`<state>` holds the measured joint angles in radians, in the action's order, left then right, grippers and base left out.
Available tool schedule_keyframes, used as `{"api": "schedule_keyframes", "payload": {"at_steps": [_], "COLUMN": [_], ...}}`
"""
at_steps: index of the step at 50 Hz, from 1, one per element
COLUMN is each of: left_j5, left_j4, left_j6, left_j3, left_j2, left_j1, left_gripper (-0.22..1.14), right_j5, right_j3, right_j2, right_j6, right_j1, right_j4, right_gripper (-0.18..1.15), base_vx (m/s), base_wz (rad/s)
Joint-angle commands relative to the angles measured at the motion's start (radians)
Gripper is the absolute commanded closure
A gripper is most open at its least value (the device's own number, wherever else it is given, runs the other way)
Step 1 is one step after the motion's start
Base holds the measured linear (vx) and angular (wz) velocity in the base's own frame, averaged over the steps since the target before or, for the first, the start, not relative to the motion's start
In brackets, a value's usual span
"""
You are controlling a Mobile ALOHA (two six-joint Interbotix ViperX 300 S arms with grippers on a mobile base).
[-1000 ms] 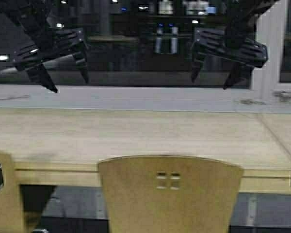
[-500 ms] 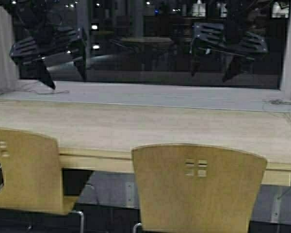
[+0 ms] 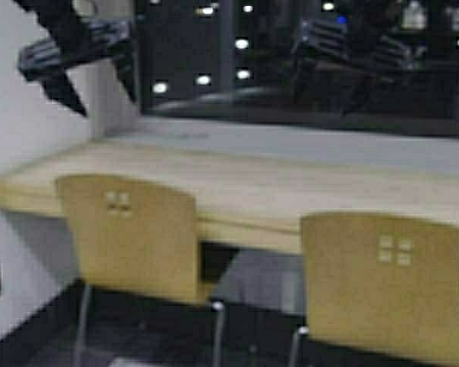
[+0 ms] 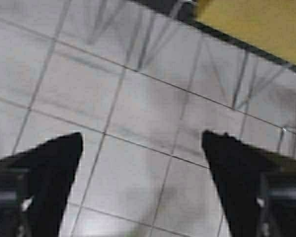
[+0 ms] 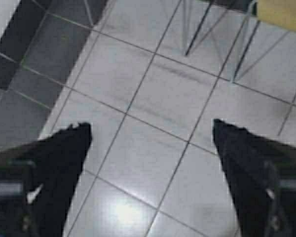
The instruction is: Push the chairs under the table
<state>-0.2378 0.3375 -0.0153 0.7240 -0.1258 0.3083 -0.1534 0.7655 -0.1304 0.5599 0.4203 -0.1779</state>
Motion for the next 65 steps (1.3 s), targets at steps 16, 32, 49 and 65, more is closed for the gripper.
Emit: {"api": "schedule_keyframes", "payload": {"at_steps": [16,32,49,65], "left_j5": [-0.008,0.006,0.006,0.017], "left_j4": [-0.002,-0.003,0.008,0.012], "left_j6": [0.006,0.009,0.000,-0.005], "left_j3": [-0.018,-0.029,-0.014,-0.003], "left_j2": [-0.041,-0.028,-0.041,-0.041], "left_j1": [0.008,0.005,0.005,0.005], "left_gripper": [-0.11,-0.11,-0.11,-0.11], "right_j5": [0.009,0.009,0.009,0.009], "right_j3": [-0.031,-0.032,-0.029,-0.034], "right_j2": [0.031,0.012,-0.011,0.005], "right_j6": [-0.005,-0.006,-0.006,-0.015], "right_j1": [-0.006,-0.006,-0.008,-0.012], "right_j4": [-0.008,-0.009,-0.009,-0.021], "right_gripper": [-0.07,-0.07,-0.07,-0.07], "base_vx": [-0.34,-0.38,-0.39,-0.38], "base_wz": [0.16,0.29,0.16,0.07]}}
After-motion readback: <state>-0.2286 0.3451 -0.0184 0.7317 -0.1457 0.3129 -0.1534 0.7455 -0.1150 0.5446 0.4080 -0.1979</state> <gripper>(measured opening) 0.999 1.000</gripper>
